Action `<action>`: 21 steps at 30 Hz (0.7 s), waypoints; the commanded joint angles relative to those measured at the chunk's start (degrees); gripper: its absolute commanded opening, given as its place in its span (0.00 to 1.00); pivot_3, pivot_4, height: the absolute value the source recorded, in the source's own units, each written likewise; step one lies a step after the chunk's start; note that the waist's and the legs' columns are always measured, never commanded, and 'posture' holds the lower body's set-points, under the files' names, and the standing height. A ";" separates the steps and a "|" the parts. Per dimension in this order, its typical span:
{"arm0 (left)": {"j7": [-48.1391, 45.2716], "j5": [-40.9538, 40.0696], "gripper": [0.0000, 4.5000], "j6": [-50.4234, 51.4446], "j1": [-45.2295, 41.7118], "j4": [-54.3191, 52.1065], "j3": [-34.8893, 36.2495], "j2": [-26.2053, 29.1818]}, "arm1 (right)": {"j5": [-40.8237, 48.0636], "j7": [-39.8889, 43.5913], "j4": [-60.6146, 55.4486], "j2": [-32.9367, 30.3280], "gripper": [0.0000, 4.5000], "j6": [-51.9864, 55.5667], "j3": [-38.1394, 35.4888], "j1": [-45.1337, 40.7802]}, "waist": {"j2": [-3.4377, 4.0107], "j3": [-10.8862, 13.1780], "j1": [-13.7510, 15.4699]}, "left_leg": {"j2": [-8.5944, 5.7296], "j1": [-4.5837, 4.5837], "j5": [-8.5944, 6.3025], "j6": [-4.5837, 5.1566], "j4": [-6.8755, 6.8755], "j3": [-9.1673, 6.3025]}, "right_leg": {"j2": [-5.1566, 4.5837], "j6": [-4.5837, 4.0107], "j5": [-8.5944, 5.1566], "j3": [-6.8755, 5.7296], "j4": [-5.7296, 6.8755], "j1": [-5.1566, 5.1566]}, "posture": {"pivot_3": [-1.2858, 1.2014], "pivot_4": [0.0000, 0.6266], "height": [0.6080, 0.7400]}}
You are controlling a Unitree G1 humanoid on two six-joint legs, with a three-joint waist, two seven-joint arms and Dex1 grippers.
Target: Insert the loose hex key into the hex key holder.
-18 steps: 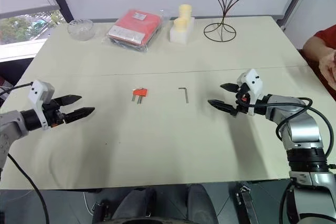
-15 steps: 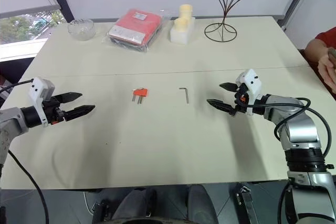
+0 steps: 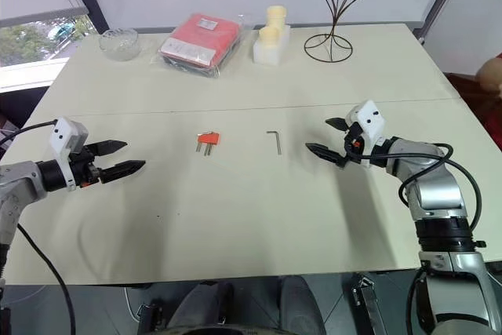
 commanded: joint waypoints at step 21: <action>-8.52 0.63 0.99 -2.50 -6.67 -1.88 -5.40 2.03 | -6.15 2.52 13.59 16.04 0.99 -8.82 12.47 -15.60 | 0.00 0.00 -1.05 | 0.01 0.03 0.09 -0.16 0.01 0.01 | 0.05 0.00 0.00 0.00 0.11 -0.03 | 0.52 0.24 1.00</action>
